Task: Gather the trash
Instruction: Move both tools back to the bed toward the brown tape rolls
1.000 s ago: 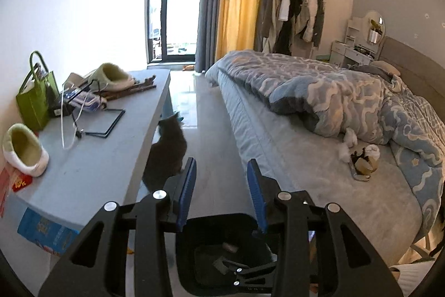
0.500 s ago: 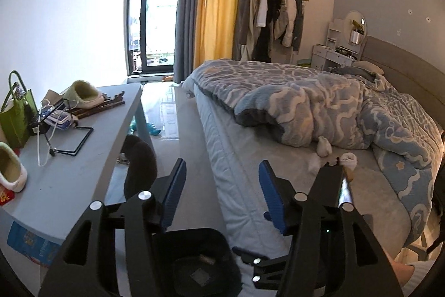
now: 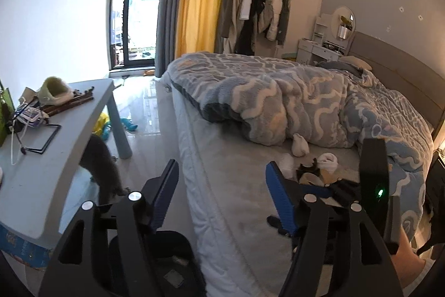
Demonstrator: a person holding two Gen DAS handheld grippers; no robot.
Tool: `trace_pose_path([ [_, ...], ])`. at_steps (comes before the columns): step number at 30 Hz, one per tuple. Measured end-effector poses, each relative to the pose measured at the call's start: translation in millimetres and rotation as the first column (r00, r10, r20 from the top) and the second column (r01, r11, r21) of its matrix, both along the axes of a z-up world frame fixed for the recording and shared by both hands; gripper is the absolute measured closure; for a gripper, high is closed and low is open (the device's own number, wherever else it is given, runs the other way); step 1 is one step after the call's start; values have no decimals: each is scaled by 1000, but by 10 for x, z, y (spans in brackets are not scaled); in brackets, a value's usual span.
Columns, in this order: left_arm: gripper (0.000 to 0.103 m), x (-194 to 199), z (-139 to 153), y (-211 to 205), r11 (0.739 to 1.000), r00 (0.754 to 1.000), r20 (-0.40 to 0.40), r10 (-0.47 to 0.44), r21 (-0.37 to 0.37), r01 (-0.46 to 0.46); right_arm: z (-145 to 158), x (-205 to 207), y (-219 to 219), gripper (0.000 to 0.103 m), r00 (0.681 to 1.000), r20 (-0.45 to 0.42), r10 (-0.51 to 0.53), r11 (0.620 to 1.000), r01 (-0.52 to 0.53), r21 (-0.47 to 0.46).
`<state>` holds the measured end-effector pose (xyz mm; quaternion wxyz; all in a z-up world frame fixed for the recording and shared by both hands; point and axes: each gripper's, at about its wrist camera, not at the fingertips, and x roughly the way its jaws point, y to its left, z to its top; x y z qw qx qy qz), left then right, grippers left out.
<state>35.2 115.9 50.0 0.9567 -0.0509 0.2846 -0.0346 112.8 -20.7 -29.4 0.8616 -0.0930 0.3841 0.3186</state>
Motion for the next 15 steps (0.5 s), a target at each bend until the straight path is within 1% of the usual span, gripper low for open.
trace_pose_path([
  [5,30,123,-90,-207,1000,1000,-17,-24,-3,24,14,102,-368,25,998,4,-67,998,67,8],
  [8,29,204,-189,-308,999,998,-39,-40,-11,40,21,170,-590,28,994,6,-109,994,109,19],
  [12,26,312,-321,-463,998,995,-76,-63,6,64,9,213,-827,28,989,0,-147,989,147,27],
  [15,26,372,-380,-558,997,993,-88,-73,9,74,3,264,-992,30,984,-7,-176,984,176,34],
])
